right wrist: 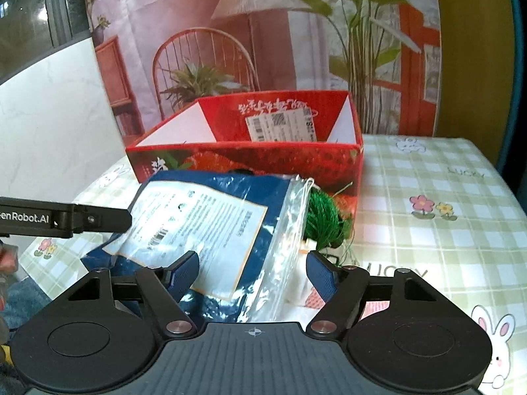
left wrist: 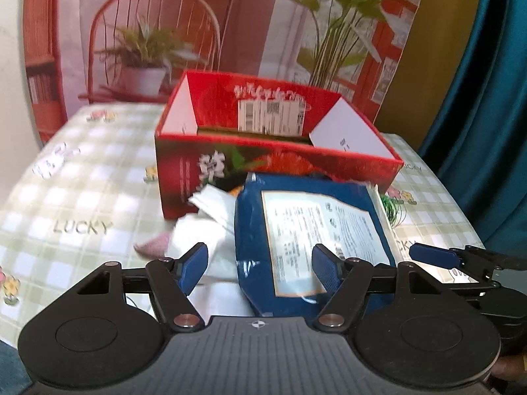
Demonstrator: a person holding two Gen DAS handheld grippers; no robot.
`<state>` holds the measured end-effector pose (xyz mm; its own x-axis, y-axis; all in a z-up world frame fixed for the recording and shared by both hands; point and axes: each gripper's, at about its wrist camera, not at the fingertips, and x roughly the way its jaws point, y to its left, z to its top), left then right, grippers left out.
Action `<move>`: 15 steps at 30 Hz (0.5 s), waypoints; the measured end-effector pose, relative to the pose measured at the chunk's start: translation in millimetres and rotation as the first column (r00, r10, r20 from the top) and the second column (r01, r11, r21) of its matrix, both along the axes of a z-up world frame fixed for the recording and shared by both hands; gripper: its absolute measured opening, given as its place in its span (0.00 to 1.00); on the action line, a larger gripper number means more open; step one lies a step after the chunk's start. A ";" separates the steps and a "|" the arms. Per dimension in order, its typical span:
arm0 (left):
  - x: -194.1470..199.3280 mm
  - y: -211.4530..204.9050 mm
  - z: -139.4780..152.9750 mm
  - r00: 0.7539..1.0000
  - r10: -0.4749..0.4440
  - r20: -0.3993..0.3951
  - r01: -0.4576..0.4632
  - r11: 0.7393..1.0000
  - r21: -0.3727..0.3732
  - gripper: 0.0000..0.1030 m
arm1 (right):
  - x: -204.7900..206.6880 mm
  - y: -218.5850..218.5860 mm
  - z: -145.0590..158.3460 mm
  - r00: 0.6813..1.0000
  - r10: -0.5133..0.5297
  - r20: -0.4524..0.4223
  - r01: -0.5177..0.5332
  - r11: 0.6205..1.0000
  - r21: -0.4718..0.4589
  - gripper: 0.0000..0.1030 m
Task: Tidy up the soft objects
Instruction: 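Move both grippers down to the blue bag in the pile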
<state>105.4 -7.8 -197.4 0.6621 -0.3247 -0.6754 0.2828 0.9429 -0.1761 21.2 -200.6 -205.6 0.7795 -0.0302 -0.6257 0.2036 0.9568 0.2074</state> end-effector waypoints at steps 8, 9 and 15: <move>2.2 -7.3 -4.1 0.999 -0.026 -0.024 0.026 1.000 -0.011 0.69 | 4.5 -4.4 -8.7 0.999 0.022 -0.030 -0.020 0.998 0.060 0.68; 2.3 -8.1 -4.0 0.999 -0.027 -0.023 0.027 1.000 -0.009 0.69 | 4.7 -3.4 -8.9 0.999 0.025 -0.029 -0.024 0.998 0.059 0.69; 2.8 -7.0 -2.5 0.999 -0.034 -0.026 0.034 0.999 -0.020 0.69 | 4.4 -2.5 -7.2 0.999 0.029 -0.024 -0.028 0.998 0.061 0.68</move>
<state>108.2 -14.8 -200.0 0.6324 -0.3601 -0.6859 0.3098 0.9291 -0.2021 25.6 -203.1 -212.7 0.7636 0.0308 -0.6449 0.1821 0.9481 0.2608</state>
